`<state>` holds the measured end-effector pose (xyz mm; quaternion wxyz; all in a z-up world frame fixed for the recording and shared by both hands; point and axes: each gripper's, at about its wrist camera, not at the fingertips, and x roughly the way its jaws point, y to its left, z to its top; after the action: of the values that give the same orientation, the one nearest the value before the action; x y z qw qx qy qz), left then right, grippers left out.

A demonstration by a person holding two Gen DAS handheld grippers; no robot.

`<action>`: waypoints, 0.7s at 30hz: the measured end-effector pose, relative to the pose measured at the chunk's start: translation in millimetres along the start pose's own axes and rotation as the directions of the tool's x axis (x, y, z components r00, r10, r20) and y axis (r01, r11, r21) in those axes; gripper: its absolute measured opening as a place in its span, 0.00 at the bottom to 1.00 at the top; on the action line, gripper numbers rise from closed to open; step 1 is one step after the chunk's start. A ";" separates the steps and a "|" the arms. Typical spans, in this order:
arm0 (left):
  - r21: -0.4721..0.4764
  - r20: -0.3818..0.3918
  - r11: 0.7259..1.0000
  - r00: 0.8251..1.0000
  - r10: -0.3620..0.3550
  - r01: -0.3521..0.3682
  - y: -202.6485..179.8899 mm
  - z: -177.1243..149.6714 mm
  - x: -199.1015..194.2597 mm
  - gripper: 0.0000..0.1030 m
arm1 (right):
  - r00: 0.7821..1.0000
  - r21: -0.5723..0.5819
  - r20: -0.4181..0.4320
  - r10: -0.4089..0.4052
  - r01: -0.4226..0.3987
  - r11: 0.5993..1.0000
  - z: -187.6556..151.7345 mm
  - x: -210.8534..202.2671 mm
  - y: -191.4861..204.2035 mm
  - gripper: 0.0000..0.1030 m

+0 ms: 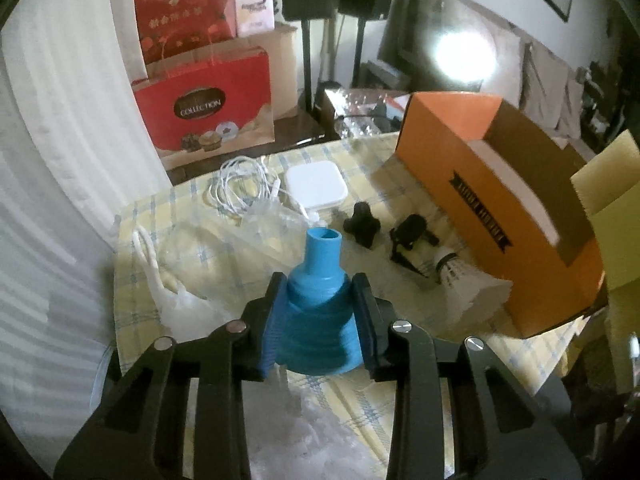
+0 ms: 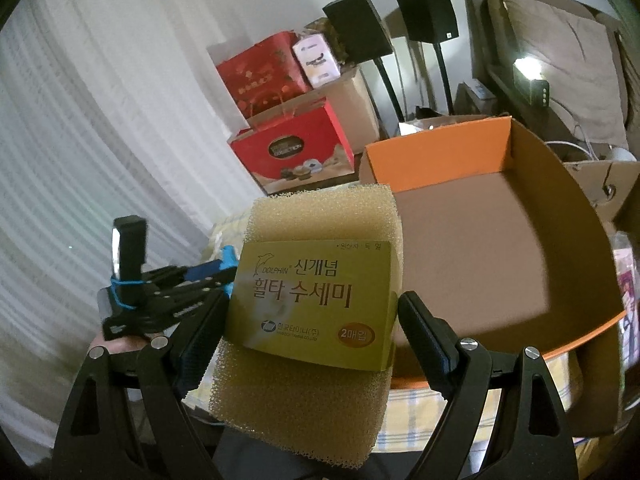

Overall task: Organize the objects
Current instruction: 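Grasp the yellow sponge with the right gripper while the left gripper grasps the blue funnel, then carry the sponge into the orange box and open the right gripper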

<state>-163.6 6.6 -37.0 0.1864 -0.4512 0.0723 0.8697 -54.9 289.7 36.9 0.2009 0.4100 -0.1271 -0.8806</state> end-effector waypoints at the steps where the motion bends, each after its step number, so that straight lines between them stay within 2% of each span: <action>1: 0.000 0.006 1.000 1.000 -0.002 0.002 -0.8 0.1 -2.4 0.30 | 1.000 -0.005 -0.002 -0.003 0.003 1.000 1.5 -2.4 -3.0 0.85; 7: -0.026 0.056 0.999 0.998 -0.026 0.027 -4.3 1.8 -28.0 0.29 | 0.999 -0.011 -0.002 -0.033 0.033 0.999 7.6 -13.3 -19.5 0.85; 14: 0.015 0.116 0.997 0.990 -0.074 0.073 -30.5 10.8 -56.5 0.29 | 0.997 0.013 -0.005 -0.080 0.080 0.997 22.2 -24.2 -54.1 0.85; 18: 0.030 0.097 0.999 0.994 -0.044 0.042 -42.5 15.9 -54.4 0.29 | 0.995 0.038 -0.039 -0.093 0.095 0.995 33.4 -22.2 -78.1 0.85; 21: 0.004 0.059 1.000 0.998 -0.023 0.023 -39.2 15.4 -49.6 0.29 | 0.989 0.035 -0.051 -0.136 0.138 0.990 39.2 -21.4 -93.3 0.85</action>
<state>-134.1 34.3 13.8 0.1994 -0.4258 0.0628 0.8804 -96.0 384.6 39.7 0.1348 0.4429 -0.1108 -0.8794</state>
